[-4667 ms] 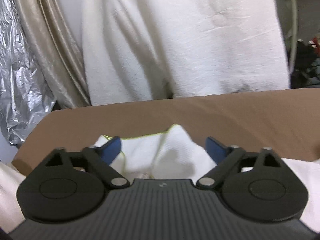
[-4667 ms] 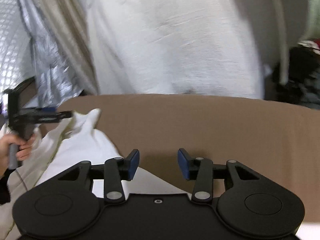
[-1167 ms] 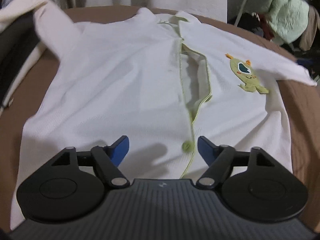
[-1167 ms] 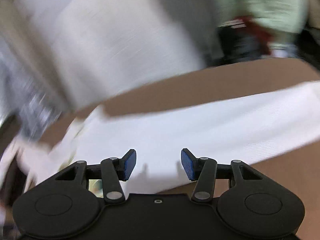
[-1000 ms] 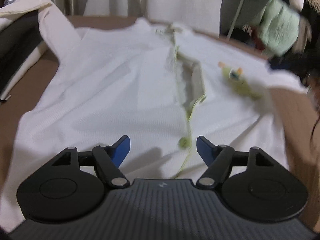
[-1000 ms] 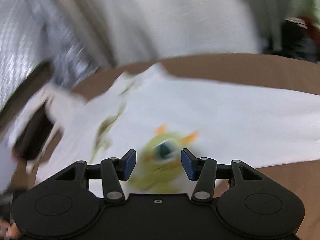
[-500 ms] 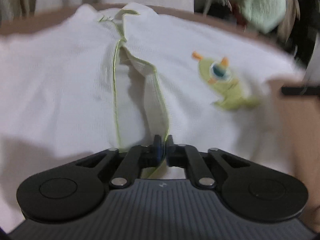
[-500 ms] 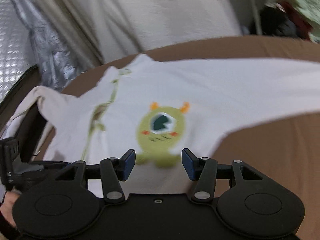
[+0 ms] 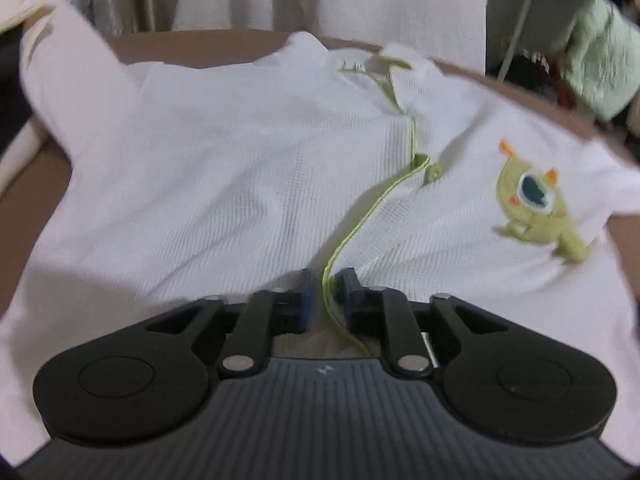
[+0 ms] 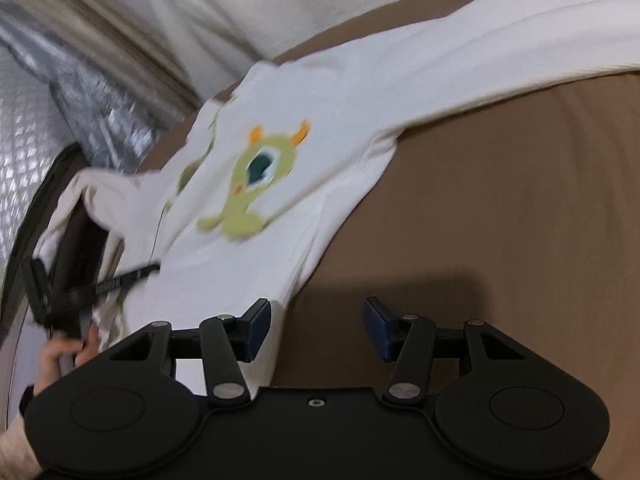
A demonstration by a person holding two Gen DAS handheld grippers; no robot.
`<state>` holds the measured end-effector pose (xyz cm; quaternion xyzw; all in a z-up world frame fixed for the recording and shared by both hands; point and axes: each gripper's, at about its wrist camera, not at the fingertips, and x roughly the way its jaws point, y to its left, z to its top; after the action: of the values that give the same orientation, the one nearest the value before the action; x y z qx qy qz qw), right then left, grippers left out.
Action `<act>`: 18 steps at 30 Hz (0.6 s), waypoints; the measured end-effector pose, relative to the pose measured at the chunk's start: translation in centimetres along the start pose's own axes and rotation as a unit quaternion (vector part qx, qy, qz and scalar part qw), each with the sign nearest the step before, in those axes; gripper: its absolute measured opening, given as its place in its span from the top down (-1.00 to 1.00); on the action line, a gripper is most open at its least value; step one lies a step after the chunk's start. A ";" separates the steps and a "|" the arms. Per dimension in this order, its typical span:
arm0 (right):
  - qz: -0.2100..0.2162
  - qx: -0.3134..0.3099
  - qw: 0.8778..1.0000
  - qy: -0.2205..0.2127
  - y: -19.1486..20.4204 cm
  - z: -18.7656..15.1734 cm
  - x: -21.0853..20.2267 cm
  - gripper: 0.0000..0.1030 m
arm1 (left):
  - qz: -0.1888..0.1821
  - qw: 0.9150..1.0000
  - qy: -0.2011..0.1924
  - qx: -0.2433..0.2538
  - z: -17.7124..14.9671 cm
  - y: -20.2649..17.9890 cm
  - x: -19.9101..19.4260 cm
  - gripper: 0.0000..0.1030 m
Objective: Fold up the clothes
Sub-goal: 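Grasp the placket with the left gripper and fold the front panel over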
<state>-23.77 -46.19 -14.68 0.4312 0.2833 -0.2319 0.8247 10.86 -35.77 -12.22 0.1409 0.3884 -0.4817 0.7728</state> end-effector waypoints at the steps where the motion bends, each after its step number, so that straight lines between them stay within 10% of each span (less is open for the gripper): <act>1: 0.004 -0.008 1.000 0.005 0.4 -0.4 -0.2 -0.11 | -0.005 1.000 0.001 0.005 0.1 0.0 -0.9 0.17; 9: 0.097 0.047 0.993 0.039 1.0 -3.8 0.1 -0.11 | -0.045 0.992 0.028 0.115 -4.0 -1.3 -9.4 -0.24; 14: 0.134 0.013 0.984 0.116 3.2 -6.4 1.7 -0.10 | -0.063 0.993 0.068 0.074 -8.8 0.6 -11.5 -0.26; 15: 0.132 -0.007 0.984 0.123 3.9 -6.7 1.9 0.01 | -0.065 0.993 0.074 0.062 -9.6 1.0 -11.6 -0.26; 16: 0.130 -0.026 0.983 0.129 4.5 -6.9 2.0 0.73 | -0.064 0.994 0.075 0.056 -10.2 1.1 -11.7 -0.26; 18: 0.126 -0.069 0.982 0.119 6.3 -6.6 1.1 0.89 | -0.071 0.994 0.062 0.064 -10.9 0.7 -12.0 -0.26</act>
<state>-20.75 -37.50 -14.85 0.4303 0.3376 -0.0529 0.8355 3.61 -21.36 -10.66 0.1918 0.4128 -0.5493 0.7008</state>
